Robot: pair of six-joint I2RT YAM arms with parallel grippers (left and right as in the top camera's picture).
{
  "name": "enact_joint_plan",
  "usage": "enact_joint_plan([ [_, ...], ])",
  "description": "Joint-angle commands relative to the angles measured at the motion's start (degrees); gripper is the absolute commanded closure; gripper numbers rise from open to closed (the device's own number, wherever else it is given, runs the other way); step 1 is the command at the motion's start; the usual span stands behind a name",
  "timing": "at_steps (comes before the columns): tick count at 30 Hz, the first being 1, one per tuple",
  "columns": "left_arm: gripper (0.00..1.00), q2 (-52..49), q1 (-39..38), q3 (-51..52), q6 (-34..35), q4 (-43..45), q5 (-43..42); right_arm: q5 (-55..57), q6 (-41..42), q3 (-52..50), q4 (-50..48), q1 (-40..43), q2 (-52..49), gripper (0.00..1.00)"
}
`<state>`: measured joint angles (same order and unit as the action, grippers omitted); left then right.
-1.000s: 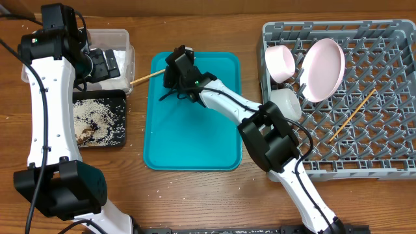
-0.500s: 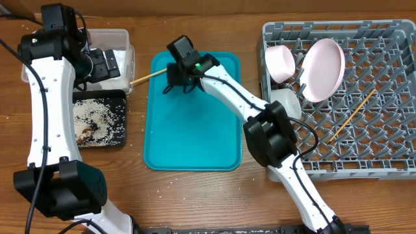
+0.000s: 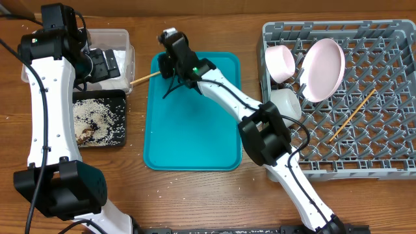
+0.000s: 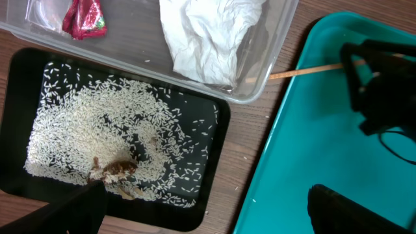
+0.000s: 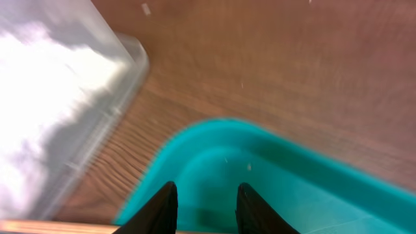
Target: Sort waste into correct bins and load items into the dishwasher
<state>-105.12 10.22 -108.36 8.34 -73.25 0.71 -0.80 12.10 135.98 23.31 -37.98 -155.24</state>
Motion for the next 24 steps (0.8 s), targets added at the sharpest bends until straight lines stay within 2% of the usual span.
enact_joint_plan([
  [1, 0.0, 0.13, -0.11, -0.02, -1.29, 0.02, 0.33, -0.61, -1.25, 1.22, -0.74, -0.31, -2.69, 0.67],
  [7, 0.0, 0.13, -0.11, -0.02, -1.29, 0.02, 0.33, -0.57, -1.25, 1.31, 3.21, -0.31, -2.71, 0.67],
  [11, 0.0, 0.13, -0.11, -0.02, -1.29, 0.02, 0.33, -1.33, -0.09, 1.36, 13.73, -0.31, -1.97, 0.67],
  [16, 0.0, 0.13, -0.11, -0.02, -1.29, 0.02, 0.33, -7.61, 0.04, 1.36, 28.44, 0.42, 1.14, 0.67],
  [20, 0.0, 0.13, -0.11, -0.02, -1.29, 0.02, 0.33, -8.48, -4.42, 1.36, 37.4, 0.61, 5.38, 0.66],
  [24, 0.0, 0.13, -0.11, -0.02, -1.29, 0.02, 0.33, -8.35, -4.7, 1.36, 44.81, 0.57, 10.47, 0.6],
])
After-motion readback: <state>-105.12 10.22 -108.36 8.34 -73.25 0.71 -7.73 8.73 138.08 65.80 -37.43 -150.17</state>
